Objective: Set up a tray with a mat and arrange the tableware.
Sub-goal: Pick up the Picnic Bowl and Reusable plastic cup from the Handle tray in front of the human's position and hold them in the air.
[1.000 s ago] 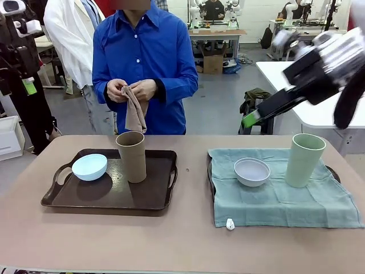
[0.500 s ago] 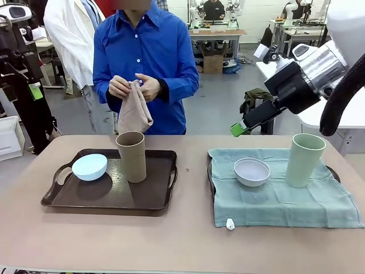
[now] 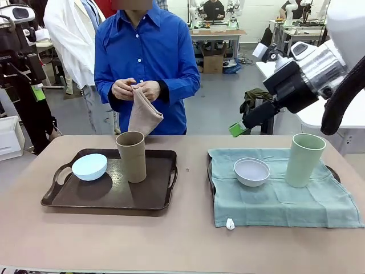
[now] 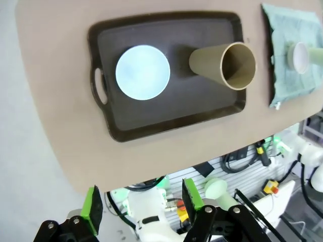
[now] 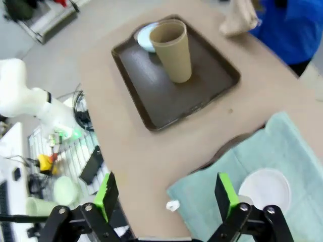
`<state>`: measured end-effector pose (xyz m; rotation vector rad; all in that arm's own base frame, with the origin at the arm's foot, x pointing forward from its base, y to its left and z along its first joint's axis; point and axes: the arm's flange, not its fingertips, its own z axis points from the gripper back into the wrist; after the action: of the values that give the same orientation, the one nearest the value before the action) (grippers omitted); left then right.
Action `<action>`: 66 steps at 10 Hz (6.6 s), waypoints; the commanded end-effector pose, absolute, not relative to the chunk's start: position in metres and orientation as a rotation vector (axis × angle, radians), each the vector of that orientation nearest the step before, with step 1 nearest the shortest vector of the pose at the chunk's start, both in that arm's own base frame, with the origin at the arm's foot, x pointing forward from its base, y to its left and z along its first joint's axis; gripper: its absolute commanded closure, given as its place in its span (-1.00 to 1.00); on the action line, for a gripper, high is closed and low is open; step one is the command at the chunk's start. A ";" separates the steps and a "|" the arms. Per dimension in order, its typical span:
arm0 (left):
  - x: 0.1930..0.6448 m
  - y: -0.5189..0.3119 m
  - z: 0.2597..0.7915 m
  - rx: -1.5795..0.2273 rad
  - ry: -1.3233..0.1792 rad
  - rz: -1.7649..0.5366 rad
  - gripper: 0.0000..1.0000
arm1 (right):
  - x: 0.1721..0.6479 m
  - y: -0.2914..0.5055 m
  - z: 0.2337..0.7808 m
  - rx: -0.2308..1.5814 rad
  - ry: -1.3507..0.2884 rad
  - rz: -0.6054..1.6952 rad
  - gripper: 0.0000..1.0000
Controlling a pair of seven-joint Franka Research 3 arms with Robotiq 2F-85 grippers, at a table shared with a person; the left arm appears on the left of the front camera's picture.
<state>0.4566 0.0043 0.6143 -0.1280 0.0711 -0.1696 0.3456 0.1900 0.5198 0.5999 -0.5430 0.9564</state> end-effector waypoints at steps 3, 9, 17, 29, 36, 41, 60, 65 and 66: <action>0.455 -0.014 0.573 -0.131 0.010 -0.099 -0.68 | 0.405 0.299 0.468 0.488 -0.723 1.213 -1.00; 0.469 -0.030 0.491 -0.147 -0.028 -0.100 -0.68 | 0.480 0.404 0.415 0.636 -0.561 1.389 -1.00; 0.473 -0.033 0.485 -0.146 -0.017 -0.110 -0.68 | 0.496 0.405 0.393 0.644 -0.532 1.378 -1.00; 0.467 -0.015 0.393 -0.088 -0.163 -0.178 -0.68 | 0.522 0.424 0.316 0.933 -0.662 1.513 -1.00; 0.509 -0.007 0.356 -0.020 -0.110 -0.174 -0.68 | 0.533 0.452 0.298 0.946 -0.678 1.517 -1.00; 0.516 -0.011 0.341 -0.014 -0.094 -0.161 -0.68 | 0.533 0.475 0.283 0.969 -0.624 1.522 -1.00; 0.434 -0.044 0.509 -0.071 -0.231 -0.229 1.00 | 0.443 0.419 0.443 0.784 -0.869 1.598 0.82; 0.408 -0.061 0.563 -0.032 -0.293 -0.192 1.00 | 0.405 0.408 0.485 0.719 -0.870 1.611 0.82; 0.400 -0.059 0.578 -0.039 -0.341 -0.237 1.00 | 0.406 0.418 0.498 0.705 -0.894 1.666 0.82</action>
<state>0.4013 -0.0594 0.5746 -0.0413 -0.3295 -0.2247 0.4030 0.4147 0.4972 0.6999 -0.8843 1.6601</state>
